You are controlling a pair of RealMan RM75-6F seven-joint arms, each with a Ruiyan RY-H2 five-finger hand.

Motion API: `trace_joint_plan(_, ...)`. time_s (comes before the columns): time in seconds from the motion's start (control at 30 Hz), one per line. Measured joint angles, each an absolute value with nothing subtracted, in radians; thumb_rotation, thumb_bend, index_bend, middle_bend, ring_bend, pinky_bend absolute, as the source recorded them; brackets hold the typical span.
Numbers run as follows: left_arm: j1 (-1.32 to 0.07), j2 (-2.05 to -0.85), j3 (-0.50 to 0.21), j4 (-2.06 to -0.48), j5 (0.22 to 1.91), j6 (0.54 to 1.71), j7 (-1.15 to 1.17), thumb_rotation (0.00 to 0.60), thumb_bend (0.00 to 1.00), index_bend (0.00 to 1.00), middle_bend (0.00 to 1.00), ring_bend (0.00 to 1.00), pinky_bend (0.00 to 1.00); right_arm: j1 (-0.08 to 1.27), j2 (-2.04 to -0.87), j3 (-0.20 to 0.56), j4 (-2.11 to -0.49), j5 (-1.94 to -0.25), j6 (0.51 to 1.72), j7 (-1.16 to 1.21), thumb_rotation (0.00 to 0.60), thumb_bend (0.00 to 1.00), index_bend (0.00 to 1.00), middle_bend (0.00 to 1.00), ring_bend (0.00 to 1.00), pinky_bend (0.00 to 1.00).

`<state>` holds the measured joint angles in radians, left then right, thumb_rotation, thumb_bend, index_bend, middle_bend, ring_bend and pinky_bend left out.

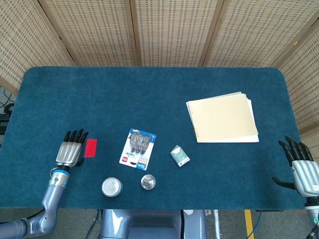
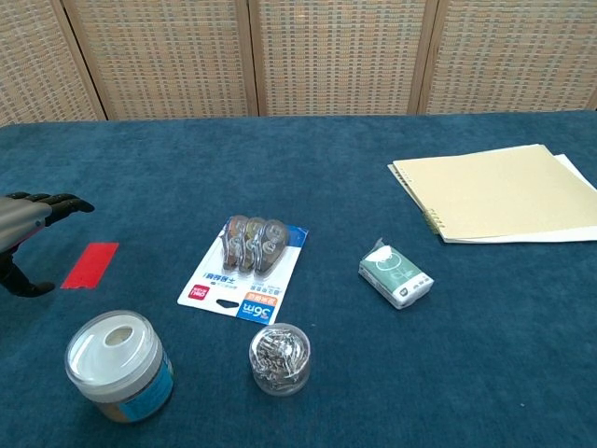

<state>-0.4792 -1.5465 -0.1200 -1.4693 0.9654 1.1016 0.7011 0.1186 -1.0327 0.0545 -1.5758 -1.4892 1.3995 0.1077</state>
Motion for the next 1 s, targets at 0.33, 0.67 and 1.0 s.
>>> trace_joint_plan(0.33,-0.507,-1.576,-0.120,-1.450,0.934,1.097,0.734,0.600,0.31,0.00,0.00,0.00,0.00,0.118,-1.029,0.056,-1.572,-1.490,1.400,0.121,0.600,0.05,0.00,0.00,0.00,0.00)
trace_joint_plan(0.67,-0.522,-1.594,-0.110,-1.434,0.915,1.093,0.744,0.600,0.31,0.00,0.00,0.00,0.00,0.119,-1.030,0.056,-1.572,-1.490,1.400,0.122,0.600,0.05,0.00,0.00,0.00,0.00)
trace_joint_plan(1.0,-0.544,-1.616,-0.108,-1.401,0.898,1.086,0.761,0.600,0.32,0.00,0.00,0.00,0.00,0.119,-1.033,0.054,-1.572,-1.494,1.401,0.117,0.600,0.05,0.00,0.00,0.00,0.00)
